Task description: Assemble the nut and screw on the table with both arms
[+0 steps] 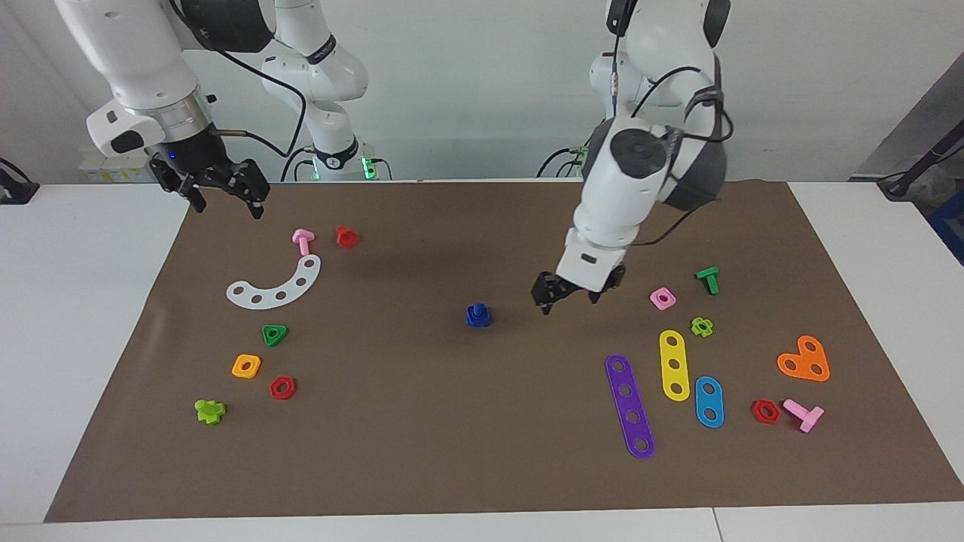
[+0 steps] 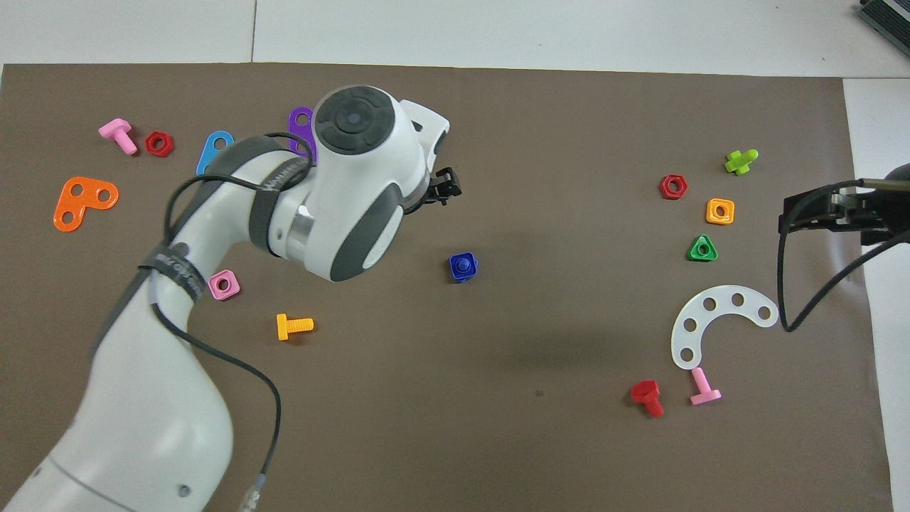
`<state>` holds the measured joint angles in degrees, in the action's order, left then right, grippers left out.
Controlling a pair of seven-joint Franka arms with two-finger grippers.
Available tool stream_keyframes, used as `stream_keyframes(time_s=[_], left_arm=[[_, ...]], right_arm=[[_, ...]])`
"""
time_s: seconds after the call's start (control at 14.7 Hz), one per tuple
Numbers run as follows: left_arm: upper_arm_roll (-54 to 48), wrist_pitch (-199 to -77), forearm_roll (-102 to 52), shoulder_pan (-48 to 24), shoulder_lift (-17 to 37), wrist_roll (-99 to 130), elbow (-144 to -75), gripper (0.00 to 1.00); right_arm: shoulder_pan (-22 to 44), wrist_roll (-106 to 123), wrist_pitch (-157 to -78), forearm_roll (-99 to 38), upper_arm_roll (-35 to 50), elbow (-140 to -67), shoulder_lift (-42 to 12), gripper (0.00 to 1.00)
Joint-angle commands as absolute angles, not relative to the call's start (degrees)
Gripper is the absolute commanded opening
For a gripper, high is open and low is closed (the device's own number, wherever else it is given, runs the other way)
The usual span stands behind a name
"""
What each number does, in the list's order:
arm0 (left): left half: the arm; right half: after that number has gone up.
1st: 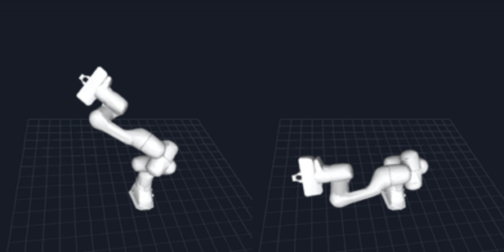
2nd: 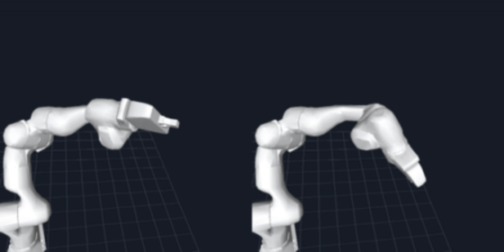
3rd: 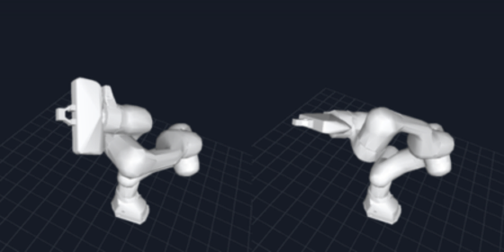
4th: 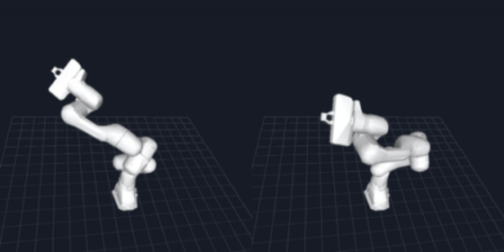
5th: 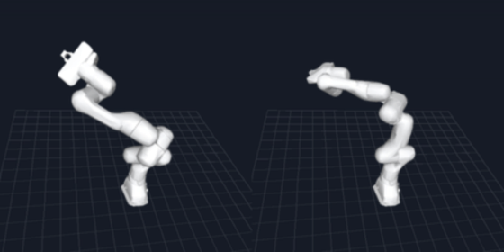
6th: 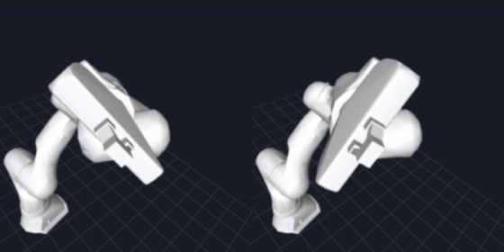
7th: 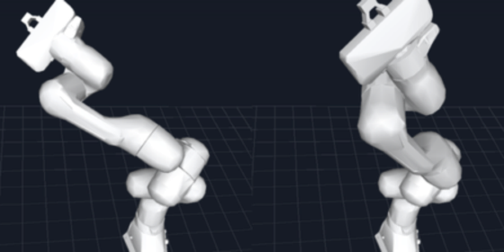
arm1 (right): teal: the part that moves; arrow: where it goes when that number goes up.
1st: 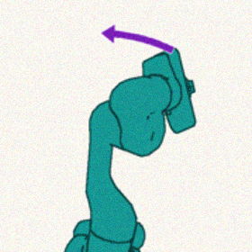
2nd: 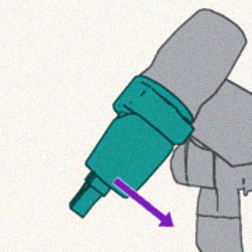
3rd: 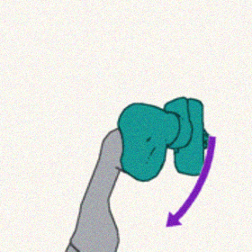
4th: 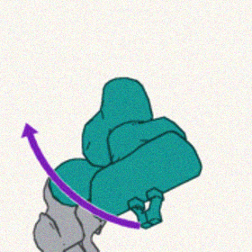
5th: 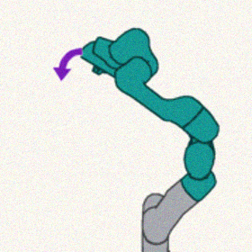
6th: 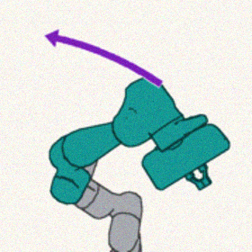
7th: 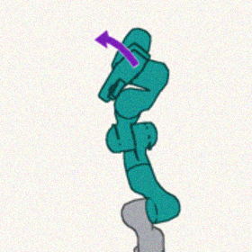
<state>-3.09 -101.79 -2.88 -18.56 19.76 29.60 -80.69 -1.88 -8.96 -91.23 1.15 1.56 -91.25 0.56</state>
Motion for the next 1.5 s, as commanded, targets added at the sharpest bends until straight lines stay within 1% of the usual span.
stream_keyframes(time_s=[0.0,0.2,0.41,0.68,0.89,1.43], left_arm=[[-3.5,-96.7,-2.4,-12.7,14.2,18.8,-85.9,1.00],[-3.5,-97.3,-1.8,-6.2,8.3,10.1,-92.6,1.00],[-3.4,-97.7,-1.8,-1.3,0.6,2.2,-99.4,1.00],[-3.0,-95.5,-0.1,-0.6,-3.9,2.7,-99.2,1.00],[-3.3,-93.5,1.8,-0.7,-4.3,2.7,-97.0,1.00],[-3.6,-94.8,2.3,-1.5,-4.3,2.0,-96.8,1.00]], right_arm=[[-2.5,-7.3,-91.2,1.6,1.9,-92.6,2.0,1.00],[-2.5,-7.3,-91.2,1.6,1.9,-92.7,2.0,1.00],[-2.5,-7.3,-91.2,1.6,1.9,-93.0,2.1,1.00],[-2.5,-7.3,-91.2,1.6,1.9,-93.1,2.2,1.00],[-2.5,-7.3,-91.2,1.6,1.9,-93.1,2.2,1.00],[-2.7,-7.3,-91.3,1.6,1.9,-93.1,2.1,1.00]])
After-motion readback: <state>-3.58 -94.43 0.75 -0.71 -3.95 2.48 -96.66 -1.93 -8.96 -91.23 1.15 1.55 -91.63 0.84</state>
